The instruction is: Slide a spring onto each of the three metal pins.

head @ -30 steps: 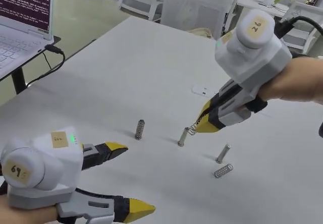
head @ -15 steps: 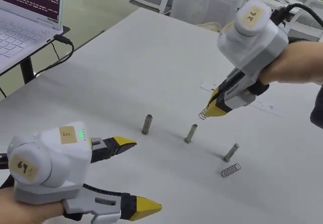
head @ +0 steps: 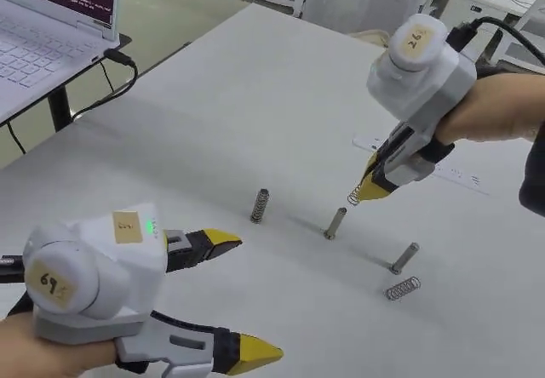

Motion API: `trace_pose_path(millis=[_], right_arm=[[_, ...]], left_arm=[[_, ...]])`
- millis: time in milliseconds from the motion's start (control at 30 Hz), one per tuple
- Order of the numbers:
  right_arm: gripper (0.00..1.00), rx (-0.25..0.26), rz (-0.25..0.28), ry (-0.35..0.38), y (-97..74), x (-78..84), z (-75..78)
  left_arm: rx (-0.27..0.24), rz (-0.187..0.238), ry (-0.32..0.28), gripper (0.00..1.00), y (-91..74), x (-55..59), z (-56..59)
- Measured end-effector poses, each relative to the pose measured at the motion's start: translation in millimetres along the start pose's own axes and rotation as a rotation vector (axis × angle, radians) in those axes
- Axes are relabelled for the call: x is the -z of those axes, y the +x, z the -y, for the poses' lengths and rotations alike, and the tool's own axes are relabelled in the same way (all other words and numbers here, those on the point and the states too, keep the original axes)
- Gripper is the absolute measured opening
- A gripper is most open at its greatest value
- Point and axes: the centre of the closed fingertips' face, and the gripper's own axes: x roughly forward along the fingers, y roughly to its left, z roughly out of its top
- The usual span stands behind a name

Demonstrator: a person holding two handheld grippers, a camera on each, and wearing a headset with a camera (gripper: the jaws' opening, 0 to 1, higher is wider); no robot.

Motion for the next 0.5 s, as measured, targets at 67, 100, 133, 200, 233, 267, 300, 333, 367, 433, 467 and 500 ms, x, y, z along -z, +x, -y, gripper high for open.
trace_pose_path(millis=[67, 100, 133, 200, 233, 267, 300, 333, 367, 433, 467, 500], right_arm=[[0.08, -0.004, -0.002, -0.001, 3.3, 0.0, 1.3], [0.08, -0.008, -0.001, 0.003, 4.8, -0.1, 2.0], [0.08, -0.012, -0.002, 0.008, 7.2, 0.4, 2.8], [0.08, -0.014, -0.008, 0.009, 10.6, 1.8, 4.1], [0.08, -0.019, -0.011, 0.011, 12.2, 2.6, 4.3], [0.08, -0.020, -0.014, 0.011, 14.4, 3.6, 4.5], [0.08, -0.020, -0.016, 0.011, 15.1, 3.9, 4.7], [0.08, -0.022, -0.024, 0.010, 17.1, 5.3, 4.9], [0.08, -0.022, -0.025, 0.008, 18.9, 5.6, 5.9], [0.08, -0.022, -0.026, 0.012, 20.5, 5.9, 7.3], [0.08, -0.023, -0.026, 0.012, 21.0, 5.9, 7.4], [0.08, -0.025, -0.025, 0.014, 22.0, 5.8, 7.9]], left_arm=[[0.001, -0.001, -0.004, 0.69, 0.3, 0.5, 0.1], [0.002, -0.002, -0.004, 0.69, 0.4, 0.8, 0.2], [0.001, -0.003, -0.004, 0.69, 0.5, 1.1, -0.1], [-0.001, -0.003, -0.005, 0.69, 0.3, 1.2, -0.5], [-0.002, -0.002, -0.007, 0.69, 0.0, 1.0, -0.7], [-0.004, 0.000, -0.008, 0.69, -0.3, 0.9, -1.3], [-0.005, 0.000, -0.009, 0.69, -0.3, 1.0, -1.5], [-0.006, -0.003, -0.010, 0.69, -0.5, 1.7, -2.0], [-0.006, -0.004, -0.012, 0.69, -0.4, 2.2, -2.2], [-0.006, -0.007, -0.013, 0.68, 0.0, 3.6, -2.4], [-0.005, -0.008, -0.015, 0.68, 0.2, 4.0, -2.3], [-0.006, -0.009, -0.016, 0.68, 0.4, 4.4, -2.6]])
